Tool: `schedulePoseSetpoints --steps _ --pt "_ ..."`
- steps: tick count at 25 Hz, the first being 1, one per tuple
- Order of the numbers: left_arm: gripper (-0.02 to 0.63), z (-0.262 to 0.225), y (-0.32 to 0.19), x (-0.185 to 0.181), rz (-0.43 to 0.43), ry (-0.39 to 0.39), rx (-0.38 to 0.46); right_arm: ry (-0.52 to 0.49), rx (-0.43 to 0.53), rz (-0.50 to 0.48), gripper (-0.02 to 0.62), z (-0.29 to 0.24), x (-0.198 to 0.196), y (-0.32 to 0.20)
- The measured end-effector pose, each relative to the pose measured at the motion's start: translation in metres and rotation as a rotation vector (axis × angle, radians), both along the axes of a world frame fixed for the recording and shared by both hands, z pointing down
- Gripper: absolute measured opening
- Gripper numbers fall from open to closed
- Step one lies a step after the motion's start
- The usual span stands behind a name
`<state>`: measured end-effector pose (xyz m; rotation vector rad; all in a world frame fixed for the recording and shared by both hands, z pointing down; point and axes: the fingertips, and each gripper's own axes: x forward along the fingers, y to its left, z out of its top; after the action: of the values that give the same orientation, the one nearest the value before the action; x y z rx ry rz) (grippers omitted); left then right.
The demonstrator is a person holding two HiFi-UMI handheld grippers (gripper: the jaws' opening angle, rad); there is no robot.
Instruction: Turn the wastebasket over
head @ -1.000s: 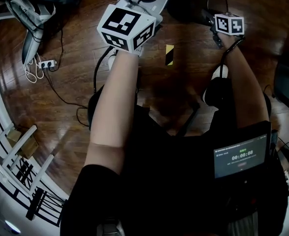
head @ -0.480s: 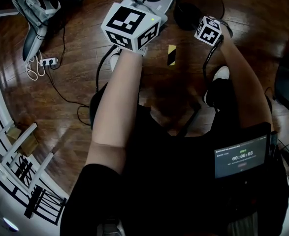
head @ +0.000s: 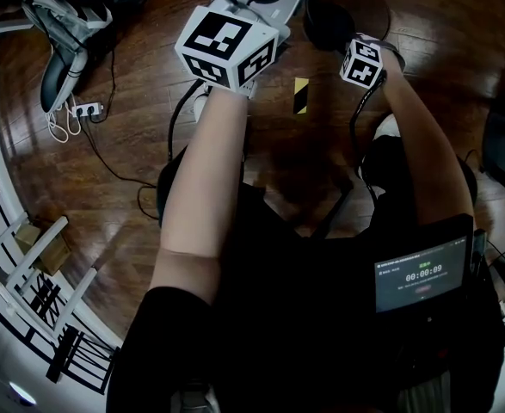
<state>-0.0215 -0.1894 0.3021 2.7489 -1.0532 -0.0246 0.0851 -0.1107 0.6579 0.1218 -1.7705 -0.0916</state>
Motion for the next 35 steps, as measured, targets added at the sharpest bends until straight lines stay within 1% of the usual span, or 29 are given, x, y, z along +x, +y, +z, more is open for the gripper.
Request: schedulePoseSetpoints --steps 1,4,6,9,10,12,14,16,18,20,23,25,27,29,30,32,34,35 --pt "0.002 0.001 -0.001 0.001 0.001 -0.002 0.001 0.002 0.008 -0.01 0.029 0.0 0.0 -0.001" --pt "0.002 0.004 -0.001 0.003 0.009 -0.008 0.005 -0.038 0.033 -0.034 0.091 -0.011 -0.004 -0.005" --pt "0.002 0.005 0.004 0.006 0.019 -0.014 0.009 -0.104 0.042 -0.026 0.107 -0.03 -0.008 -0.005" --pt "0.002 0.007 0.012 0.011 0.033 -0.032 0.011 -0.225 0.072 -0.005 0.107 -0.071 -0.013 -0.01" --pt "0.002 0.013 0.012 0.011 0.038 -0.041 0.011 -0.282 0.077 0.008 0.107 -0.08 -0.017 -0.014" --pt "0.002 0.023 0.012 0.011 0.046 -0.055 0.014 -0.44 0.081 0.064 0.096 -0.104 -0.028 -0.021" --pt "0.002 0.015 0.018 0.018 0.058 -0.067 0.026 -0.628 0.092 0.161 0.038 -0.152 -0.032 -0.027" --pt "0.002 -0.003 0.026 0.027 0.076 -0.081 0.047 -0.774 0.123 0.245 0.021 -0.204 -0.028 -0.033" --pt "0.002 -0.014 0.031 0.033 0.083 -0.068 0.059 -0.879 0.159 0.292 0.018 -0.25 -0.028 -0.037" --pt "0.002 -0.016 0.034 0.037 0.081 -0.047 0.057 -0.985 0.174 0.348 0.02 -0.29 -0.026 -0.039" --pt "0.002 -0.013 0.038 0.049 0.084 -0.046 0.047 -1.131 0.135 0.433 0.02 -0.344 -0.016 -0.024" --pt "0.002 -0.009 0.042 0.058 0.094 -0.065 0.043 -1.187 0.14 0.483 0.018 -0.363 -0.006 -0.01" --pt "0.002 -0.009 0.05 0.066 0.106 -0.07 0.047 -1.237 0.169 0.556 0.014 -0.362 0.011 -0.006" --pt "0.002 -0.013 0.061 0.07 0.119 -0.06 0.056 -1.264 0.181 0.614 0.012 -0.355 0.023 -0.013" --pt "0.002 -0.014 0.065 0.07 0.119 -0.056 0.058 -1.265 0.192 0.615 0.012 -0.356 0.025 -0.019" --pt "0.002 -0.015 0.068 0.067 0.107 -0.043 0.057 -1.275 0.253 0.572 0.012 -0.368 0.021 -0.028" --pt "0.002 -0.017 0.072 0.065 0.099 -0.026 0.058 -1.299 0.317 0.543 0.011 -0.378 0.02 -0.028" --pt "0.002 -0.017 0.074 0.066 0.1 -0.023 0.06 -1.309 0.335 0.545 0.011 -0.379 0.024 -0.024"
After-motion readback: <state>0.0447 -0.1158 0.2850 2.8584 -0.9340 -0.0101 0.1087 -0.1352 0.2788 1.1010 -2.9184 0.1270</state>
